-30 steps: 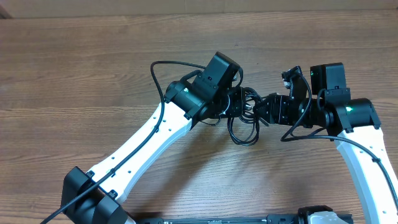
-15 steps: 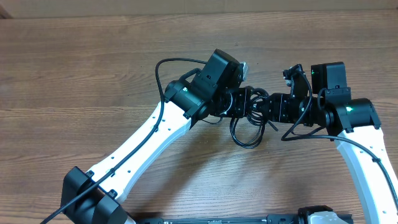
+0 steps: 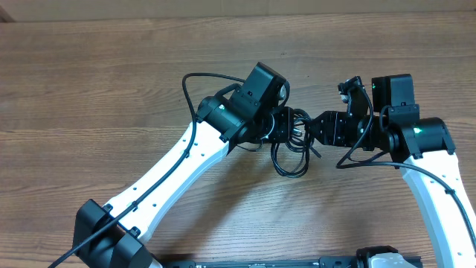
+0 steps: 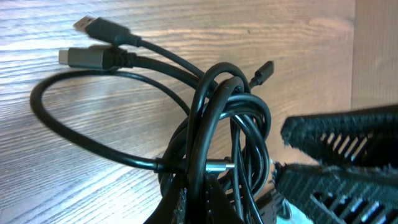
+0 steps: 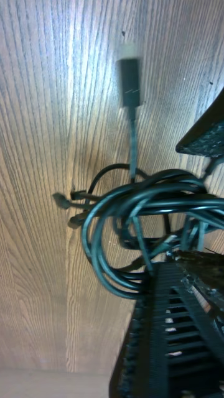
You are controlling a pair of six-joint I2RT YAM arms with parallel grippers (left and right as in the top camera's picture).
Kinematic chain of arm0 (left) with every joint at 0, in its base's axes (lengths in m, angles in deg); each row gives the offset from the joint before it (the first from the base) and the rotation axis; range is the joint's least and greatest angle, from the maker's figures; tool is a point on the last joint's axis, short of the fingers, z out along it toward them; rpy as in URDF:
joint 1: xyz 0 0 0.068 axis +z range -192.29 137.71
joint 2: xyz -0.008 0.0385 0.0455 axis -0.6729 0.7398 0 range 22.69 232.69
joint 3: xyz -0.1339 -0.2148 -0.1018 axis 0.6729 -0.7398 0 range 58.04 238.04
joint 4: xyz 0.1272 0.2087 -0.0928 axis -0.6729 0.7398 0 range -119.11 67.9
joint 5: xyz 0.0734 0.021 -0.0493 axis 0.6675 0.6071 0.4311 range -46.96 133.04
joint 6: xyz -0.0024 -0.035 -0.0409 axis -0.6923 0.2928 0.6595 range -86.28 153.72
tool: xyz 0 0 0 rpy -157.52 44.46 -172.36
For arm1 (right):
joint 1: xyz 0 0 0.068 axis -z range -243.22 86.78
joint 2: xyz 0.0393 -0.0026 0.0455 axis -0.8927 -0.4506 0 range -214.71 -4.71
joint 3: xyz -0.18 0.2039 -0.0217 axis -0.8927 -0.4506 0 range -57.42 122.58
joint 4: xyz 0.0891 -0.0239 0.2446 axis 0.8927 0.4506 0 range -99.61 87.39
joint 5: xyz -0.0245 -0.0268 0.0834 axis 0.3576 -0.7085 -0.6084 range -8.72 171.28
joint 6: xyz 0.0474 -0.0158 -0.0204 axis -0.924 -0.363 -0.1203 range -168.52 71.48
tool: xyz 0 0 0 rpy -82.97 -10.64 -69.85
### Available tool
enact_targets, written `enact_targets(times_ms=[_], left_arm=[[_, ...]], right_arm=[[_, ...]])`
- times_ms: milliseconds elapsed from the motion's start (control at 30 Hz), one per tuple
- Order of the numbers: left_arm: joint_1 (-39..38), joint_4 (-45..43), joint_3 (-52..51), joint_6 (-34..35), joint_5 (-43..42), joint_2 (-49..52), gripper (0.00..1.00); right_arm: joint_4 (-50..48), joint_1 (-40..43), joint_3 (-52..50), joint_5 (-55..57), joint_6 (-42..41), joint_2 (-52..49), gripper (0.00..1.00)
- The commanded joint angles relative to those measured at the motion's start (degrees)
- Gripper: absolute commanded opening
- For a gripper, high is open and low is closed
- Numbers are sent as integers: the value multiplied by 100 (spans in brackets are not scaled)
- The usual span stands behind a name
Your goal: Untangle cables
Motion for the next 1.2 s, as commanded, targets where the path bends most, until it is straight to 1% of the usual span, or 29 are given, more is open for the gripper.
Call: enact_targets(times_ms=[0,100,167,267,333,367,500,533,800,1000,1167], left_arm=[[-9,-20,11,494,249,-20,4],[-9,-31,11,595,249,-20,4],[-9,-28,11,693,249,-20,4],[-13,-39,11,807,245,-20,4],[-13,-66,11,807,243,-20,4],[-13,-70,11,809,240,-20,4],[-15,-116,11,846,129,-20,4],[-15,-127,11,846,109,-20,4],[-17,-162,11,844,-20,-20,4],[-17,-286,11,841,-315,-20,4],[-17,-291,11,839,-358,-20,4]], right_arm=[[-24,-33,-52,160,-238,87,48],[-2,-33,-52,192,-247,87,48],[-2,-33,-52,192,-247,87,45],[0,-33,-52,192,-240,87,34],[4,-33,-52,190,-216,87,33],[7,-42,-52,192,-199,87,34],[-17,-188,-52,201,-50,87,43],[-39,-227,-52,212,-50,87,43],[-201,-511,-52,407,-55,87,45],[-216,-525,-59,498,-76,87,44],[-286,-525,-127,496,-76,87,44]])
